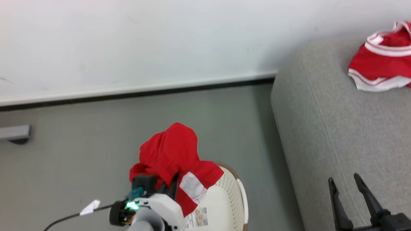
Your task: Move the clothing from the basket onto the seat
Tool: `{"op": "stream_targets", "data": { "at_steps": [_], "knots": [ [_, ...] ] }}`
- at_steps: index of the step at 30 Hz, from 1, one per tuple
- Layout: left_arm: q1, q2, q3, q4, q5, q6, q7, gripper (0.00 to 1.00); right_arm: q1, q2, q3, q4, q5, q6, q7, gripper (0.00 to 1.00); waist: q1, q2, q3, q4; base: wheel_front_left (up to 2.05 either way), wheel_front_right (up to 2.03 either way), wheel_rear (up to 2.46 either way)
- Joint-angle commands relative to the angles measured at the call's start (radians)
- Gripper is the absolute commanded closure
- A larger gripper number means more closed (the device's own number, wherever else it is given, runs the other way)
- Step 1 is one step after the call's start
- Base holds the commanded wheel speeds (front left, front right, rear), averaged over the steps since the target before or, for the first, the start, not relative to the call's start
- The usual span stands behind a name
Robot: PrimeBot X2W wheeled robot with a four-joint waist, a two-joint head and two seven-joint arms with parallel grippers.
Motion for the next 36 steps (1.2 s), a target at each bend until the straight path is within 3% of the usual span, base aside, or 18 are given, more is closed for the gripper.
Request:
{"op": "stream_targets", "data": {
  "at_steps": [1, 10, 19, 25, 36],
  "knots": [
    [0.044, 0.027, 0.011, -0.046, 0.004, 0.012, -0.007, 1.00, 0.025, 0.004, -0.003, 0.016, -0.001, -0.002, 0.001, 0.00, 0.0004, 0.0000, -0.069, 0.039, 0.00, 0.00, 0.00],
    [0.218, 0.103, 0.067, -0.327, 0.043, 0.068, -0.006, 1.00, 0.092, 0.013, -0.014, 0.052, -0.017, -0.002, 0.001, 0.00, 0.0004, 0.0000, -0.177, 0.075, 0.00, 0.00, 0.00],
    [0.344, 0.161, 0.115, -0.508, 0.061, 0.107, -0.006, 1.00, 0.133, 0.022, -0.021, 0.074, -0.026, -0.002, 0.001, 0.00, 0.0004, 0.0000, -0.245, 0.096, 0.00, 0.00, 0.00],
    [0.392, 0.188, 0.134, -0.574, 0.060, 0.120, -0.006, 1.00, 0.144, 0.033, -0.024, 0.083, -0.030, -0.002, 0.001, 0.00, 0.0004, 0.0000, -0.273, 0.099, 0.00, 0.00, 0.00],
    [0.413, 0.273, 0.135, -0.646, 0.071, 0.105, 0.027, 1.00, 0.149, 0.046, -0.025, 0.090, -0.031, -0.002, 0.001, 0.00, 0.0004, 0.0000, -0.285, 0.105, 0.00, 0.00, 0.00]
  ]
}}
